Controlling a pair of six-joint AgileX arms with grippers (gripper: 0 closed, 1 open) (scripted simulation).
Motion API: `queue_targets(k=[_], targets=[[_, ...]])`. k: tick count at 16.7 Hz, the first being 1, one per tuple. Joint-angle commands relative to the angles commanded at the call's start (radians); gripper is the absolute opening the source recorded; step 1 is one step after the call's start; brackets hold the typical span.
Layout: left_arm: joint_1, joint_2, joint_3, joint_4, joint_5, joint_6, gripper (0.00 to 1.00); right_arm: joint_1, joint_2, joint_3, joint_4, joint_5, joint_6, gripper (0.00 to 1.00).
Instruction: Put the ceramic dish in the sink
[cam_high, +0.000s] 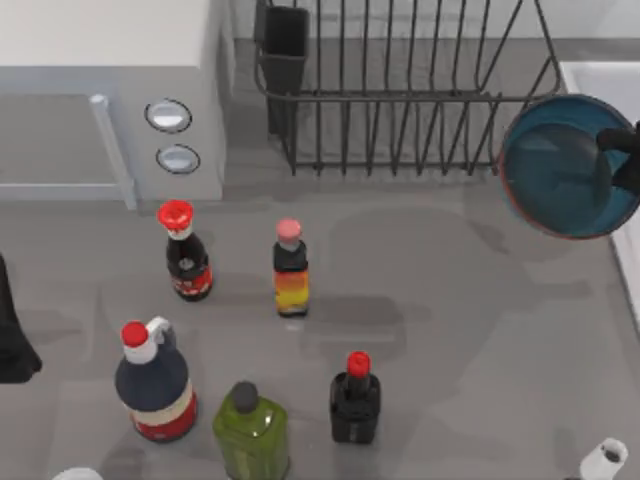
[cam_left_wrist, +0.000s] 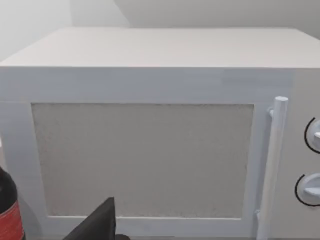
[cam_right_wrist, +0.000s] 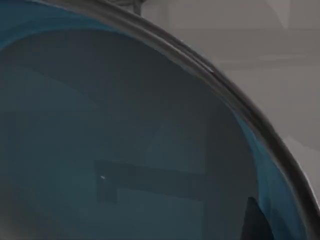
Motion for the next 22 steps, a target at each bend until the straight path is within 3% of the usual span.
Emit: queue_targets(k=[6,11,17,22], targets=[[0.0,0.0,0.0,0.0,0.0,0.0,1.0,-0.224,-0.026,-0.308,0.705,-0.135,-0.074,0.0],[0.0,0.0,0.0,0.0,0.0,0.0,1.0,-0.396,-0.08,-0.455,1.106,-0.201,-0.128,0.0],[0.0,0.0,0.0,0.0,0.0,0.0,1.0,-0.521,-0.163,-0.508,1.372,-0.226,-0.161,0.0],[0.0,0.0,0.0,0.0,0.0,0.0,1.0,-0.531,-0.171,-0.509,1.397,-0.227,-0.163,0.0]])
